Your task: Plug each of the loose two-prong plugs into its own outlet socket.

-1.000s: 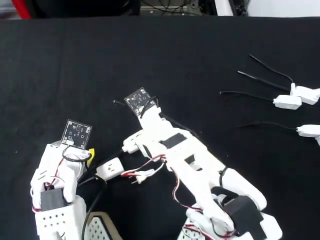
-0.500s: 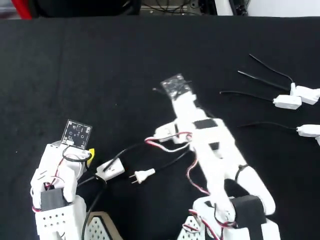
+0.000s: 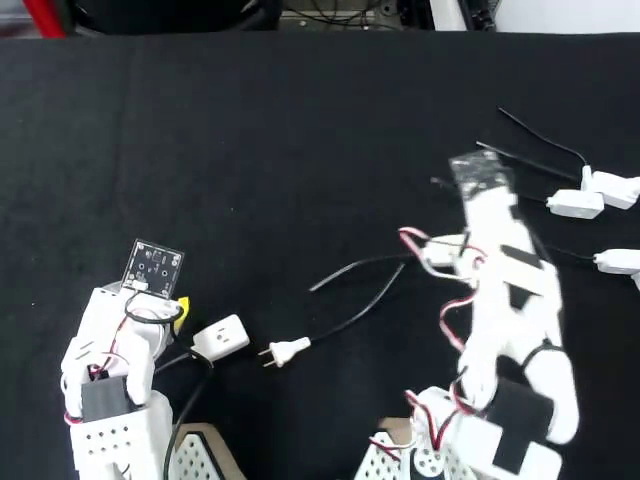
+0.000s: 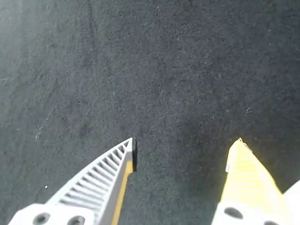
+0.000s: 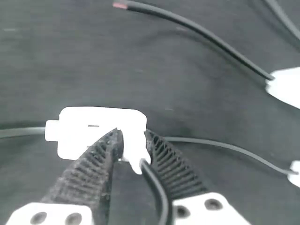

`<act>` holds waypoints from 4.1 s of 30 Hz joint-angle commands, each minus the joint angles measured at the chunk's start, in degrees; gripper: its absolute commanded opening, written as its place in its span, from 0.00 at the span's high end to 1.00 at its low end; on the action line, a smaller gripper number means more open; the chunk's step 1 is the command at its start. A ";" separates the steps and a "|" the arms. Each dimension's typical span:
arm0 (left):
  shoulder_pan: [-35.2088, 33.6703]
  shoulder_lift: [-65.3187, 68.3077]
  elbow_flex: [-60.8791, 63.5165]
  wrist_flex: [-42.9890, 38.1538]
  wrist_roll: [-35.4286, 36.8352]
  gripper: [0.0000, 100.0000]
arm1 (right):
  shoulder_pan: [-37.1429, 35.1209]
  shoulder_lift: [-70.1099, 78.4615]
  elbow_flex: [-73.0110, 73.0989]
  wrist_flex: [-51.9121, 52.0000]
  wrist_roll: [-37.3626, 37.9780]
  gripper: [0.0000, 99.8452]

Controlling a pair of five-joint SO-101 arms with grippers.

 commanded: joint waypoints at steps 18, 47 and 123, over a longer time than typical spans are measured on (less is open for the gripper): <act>-0.04 -0.53 0.92 0.26 0.18 0.69 | 24.18 35.65 -32.22 -4.22 6.24 0.99; -0.40 -0.53 0.92 0.18 0.18 0.69 | -20.04 -22.20 -30.55 63.56 -38.07 0.82; -0.04 -0.26 0.92 0.26 -2.64 0.69 | -30.68 -16.04 8.04 15.82 -56.35 0.99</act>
